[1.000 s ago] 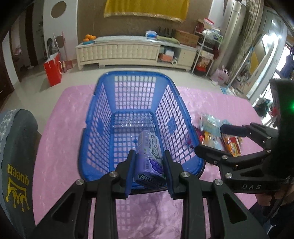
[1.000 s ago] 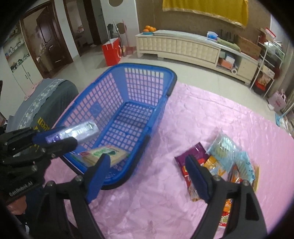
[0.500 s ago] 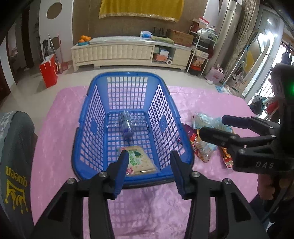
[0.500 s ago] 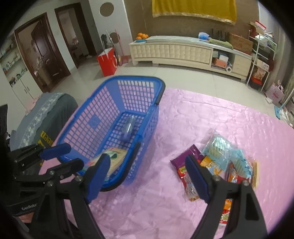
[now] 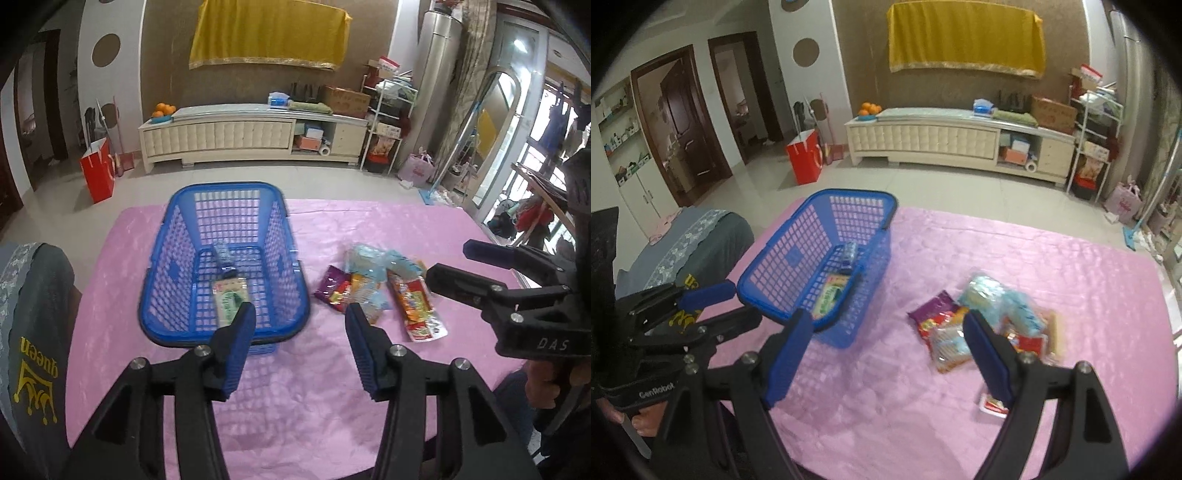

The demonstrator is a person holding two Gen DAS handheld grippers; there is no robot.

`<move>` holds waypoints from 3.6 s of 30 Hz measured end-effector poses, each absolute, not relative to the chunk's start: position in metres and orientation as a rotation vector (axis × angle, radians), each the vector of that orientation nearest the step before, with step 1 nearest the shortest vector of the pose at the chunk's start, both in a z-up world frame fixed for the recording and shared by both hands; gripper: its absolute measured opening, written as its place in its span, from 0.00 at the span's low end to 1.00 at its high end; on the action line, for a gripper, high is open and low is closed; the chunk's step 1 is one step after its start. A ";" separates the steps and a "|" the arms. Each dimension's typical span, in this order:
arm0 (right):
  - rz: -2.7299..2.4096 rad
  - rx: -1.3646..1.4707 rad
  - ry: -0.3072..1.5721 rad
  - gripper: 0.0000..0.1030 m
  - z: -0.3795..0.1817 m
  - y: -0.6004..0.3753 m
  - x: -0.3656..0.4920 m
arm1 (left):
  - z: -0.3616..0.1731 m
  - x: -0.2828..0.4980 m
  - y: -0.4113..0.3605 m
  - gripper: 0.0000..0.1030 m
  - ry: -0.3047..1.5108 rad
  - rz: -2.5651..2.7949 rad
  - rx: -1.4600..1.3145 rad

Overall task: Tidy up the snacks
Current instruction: 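Withdraw both tools from the basket back toward the snack pile, then grasp the blue Dan Huang Su bag with the right tool while the left grasps the striped bag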

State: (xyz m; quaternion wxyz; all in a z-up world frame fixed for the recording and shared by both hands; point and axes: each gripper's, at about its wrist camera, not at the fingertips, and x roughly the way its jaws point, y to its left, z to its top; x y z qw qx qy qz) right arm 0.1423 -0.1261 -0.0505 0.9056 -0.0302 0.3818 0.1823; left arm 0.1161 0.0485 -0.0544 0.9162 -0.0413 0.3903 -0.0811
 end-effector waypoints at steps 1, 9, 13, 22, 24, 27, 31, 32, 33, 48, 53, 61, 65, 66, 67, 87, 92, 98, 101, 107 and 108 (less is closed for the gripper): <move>0.368 -0.060 0.786 0.84 -0.049 -0.133 0.139 | -0.054 0.115 0.041 0.47 0.804 -0.176 -0.082; 0.317 -0.062 0.795 0.84 -0.052 -0.182 0.125 | -0.062 0.117 -0.014 0.54 0.810 -0.216 -0.064; 0.296 -0.054 0.810 0.84 -0.059 -0.206 0.125 | -0.072 0.123 -0.039 0.54 0.833 -0.234 -0.064; 0.269 -0.058 0.868 0.84 -0.087 -0.246 0.141 | -0.097 0.148 -0.070 0.61 0.885 -0.221 -0.099; 0.273 -0.078 0.883 0.84 -0.095 -0.248 0.148 | -0.104 0.156 -0.072 0.61 0.906 -0.216 -0.116; 0.278 -0.104 0.899 0.84 -0.106 -0.250 0.159 | -0.116 0.168 -0.073 0.61 0.942 -0.198 -0.119; 0.292 -0.119 0.923 0.84 -0.121 -0.255 0.180 | -0.130 0.185 -0.074 0.61 0.979 -0.187 -0.108; 0.297 -0.124 0.927 0.84 -0.124 -0.256 0.184 | -0.134 0.190 -0.075 0.61 0.987 -0.186 -0.106; 0.305 -0.131 0.933 0.84 -0.128 -0.256 0.190 | -0.138 0.196 -0.076 0.61 0.996 -0.187 -0.104; 0.433 -0.144 1.094 0.84 -0.178 -0.265 0.285 | -0.173 0.285 -0.090 0.61 1.090 -0.208 -0.029; 0.436 -0.140 1.149 0.84 -0.200 -0.268 0.315 | -0.188 0.306 -0.090 0.61 1.118 -0.221 -0.012; 0.472 -0.191 1.180 0.84 -0.210 -0.264 0.349 | -0.199 0.319 -0.092 0.61 1.138 -0.230 0.017; 0.536 -0.287 1.207 0.84 -0.215 -0.252 0.356 | -0.202 0.321 -0.096 0.61 1.133 -0.234 0.050; 0.547 -0.303 1.232 0.84 -0.220 -0.250 0.358 | -0.203 0.321 -0.096 0.61 1.135 -0.234 0.048; 0.556 -0.308 1.259 0.84 -0.226 -0.248 0.361 | -0.203 0.321 -0.096 0.61 1.137 -0.236 0.040; 0.398 -0.122 1.028 0.68 -0.186 -0.294 0.303 | -0.209 0.347 -0.127 0.62 1.098 -0.303 0.180; 0.389 -0.076 1.002 0.68 -0.182 -0.301 0.299 | -0.215 0.357 -0.138 0.62 1.078 -0.325 0.225; 0.394 -0.029 0.998 0.68 -0.182 -0.306 0.299 | -0.221 0.368 -0.153 0.72 1.039 -0.378 0.315; 0.379 -0.020 1.009 0.68 -0.186 -0.307 0.303 | -0.229 0.374 -0.161 0.73 1.028 -0.343 0.382; 0.340 -0.028 1.033 0.68 -0.193 -0.304 0.306 | -0.234 0.380 -0.166 0.73 1.015 -0.323 0.438; 0.340 -0.025 1.035 0.68 -0.193 -0.306 0.306 | -0.235 0.382 -0.167 0.73 1.010 -0.314 0.450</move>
